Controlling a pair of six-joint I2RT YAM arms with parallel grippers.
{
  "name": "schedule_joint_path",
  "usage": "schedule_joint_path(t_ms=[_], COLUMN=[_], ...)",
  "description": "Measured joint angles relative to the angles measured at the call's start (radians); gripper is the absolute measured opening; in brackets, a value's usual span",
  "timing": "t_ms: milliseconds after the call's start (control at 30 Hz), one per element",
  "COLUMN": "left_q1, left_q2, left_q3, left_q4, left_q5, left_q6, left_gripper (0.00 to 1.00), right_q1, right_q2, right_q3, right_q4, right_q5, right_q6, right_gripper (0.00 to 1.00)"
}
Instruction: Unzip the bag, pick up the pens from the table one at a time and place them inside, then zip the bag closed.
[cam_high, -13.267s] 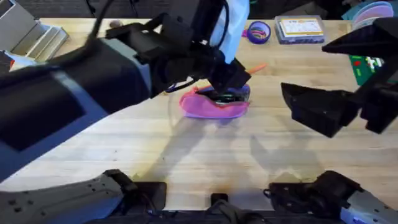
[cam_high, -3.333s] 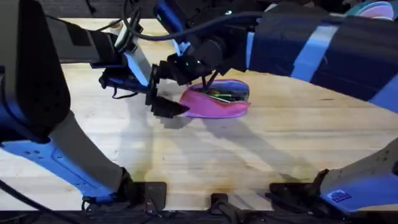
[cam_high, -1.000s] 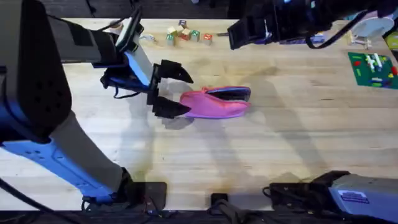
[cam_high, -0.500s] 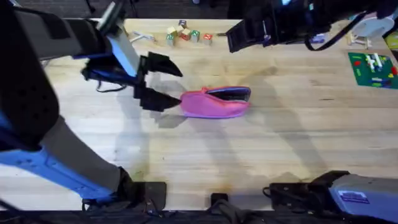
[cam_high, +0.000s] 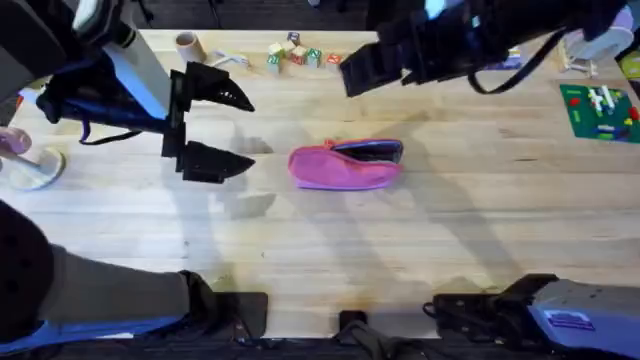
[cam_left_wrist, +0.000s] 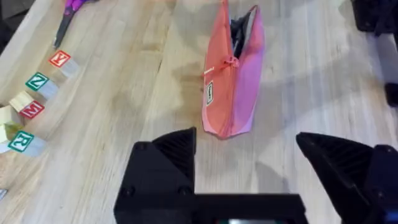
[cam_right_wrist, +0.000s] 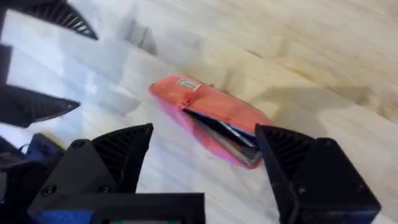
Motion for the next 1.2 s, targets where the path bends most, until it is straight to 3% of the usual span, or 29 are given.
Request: schedule_joint_path(t_ms=[300, 700, 1200], left_q1=[0.001, 0.001, 0.001], left_q2=[0.000, 0.000, 0.000], left_q3=[0.000, 0.000, 0.000], left_q4=[0.000, -0.001, 0.000], left_q5=[-0.015, -0.015, -0.016], left_q6=[0.008, 0.008, 0.011], left_gripper=[0.996, 0.995, 0.995], right_q1=[0.102, 0.106, 0.112], right_q2=[0.000, 0.109, 0.325], right_q3=[0.000, 0.000, 0.000], right_q4=[0.000, 0.024, 0.055], right_q5=[-0.003, -0.004, -0.004], right_q6=[0.030, 0.216, 0.270], right_gripper=[0.998, 0.998, 0.998])
